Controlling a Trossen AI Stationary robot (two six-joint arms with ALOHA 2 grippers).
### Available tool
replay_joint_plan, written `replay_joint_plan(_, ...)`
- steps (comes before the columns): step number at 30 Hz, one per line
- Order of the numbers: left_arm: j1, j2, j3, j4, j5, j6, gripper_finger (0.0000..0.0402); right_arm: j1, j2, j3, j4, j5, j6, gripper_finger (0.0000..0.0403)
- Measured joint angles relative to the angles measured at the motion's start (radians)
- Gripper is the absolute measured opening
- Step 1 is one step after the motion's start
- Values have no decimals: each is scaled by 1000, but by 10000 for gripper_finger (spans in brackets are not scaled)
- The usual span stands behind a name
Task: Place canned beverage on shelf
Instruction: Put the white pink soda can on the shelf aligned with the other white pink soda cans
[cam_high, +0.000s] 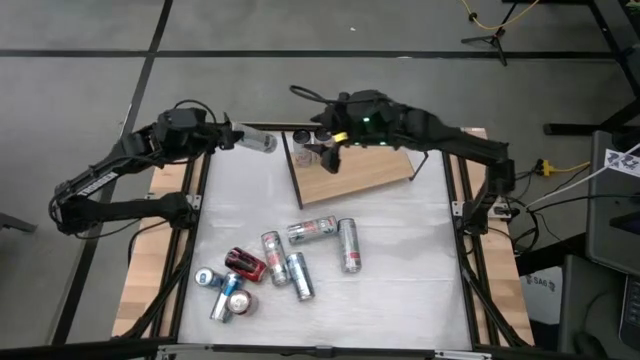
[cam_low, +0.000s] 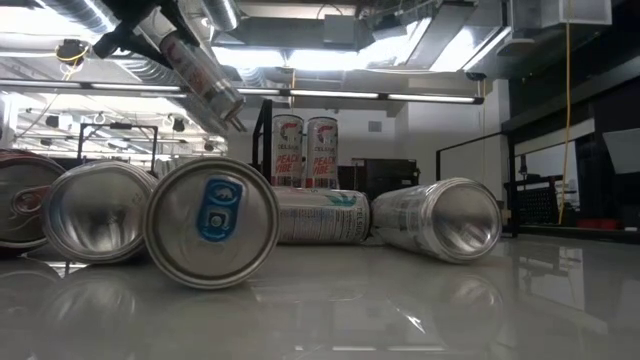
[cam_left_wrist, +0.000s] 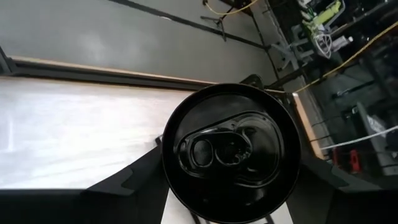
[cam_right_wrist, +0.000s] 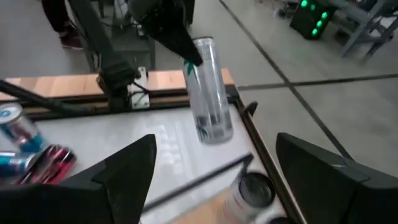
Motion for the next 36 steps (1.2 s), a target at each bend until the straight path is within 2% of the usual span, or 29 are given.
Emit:
replay_joint_plan(3,0,0,0,1,0,-29,238,8,55,0,85,32,-43,325)
replay_joint_plan(10,0,0,0,2,1,-122,238,59,184,0,316,239,-225,325)
replay_joint_plan(19,0,0,0,5,5,-256,238,119,321,-1,552,318,-272,325)
replay_joint_plan(28,0,1,0,23,46,-429,238,165,417,-1,726,454,-486,325)
replay_joint_plan(36,0,3,0,25,61,-481,238,162,454,-1,749,505,-523,325)
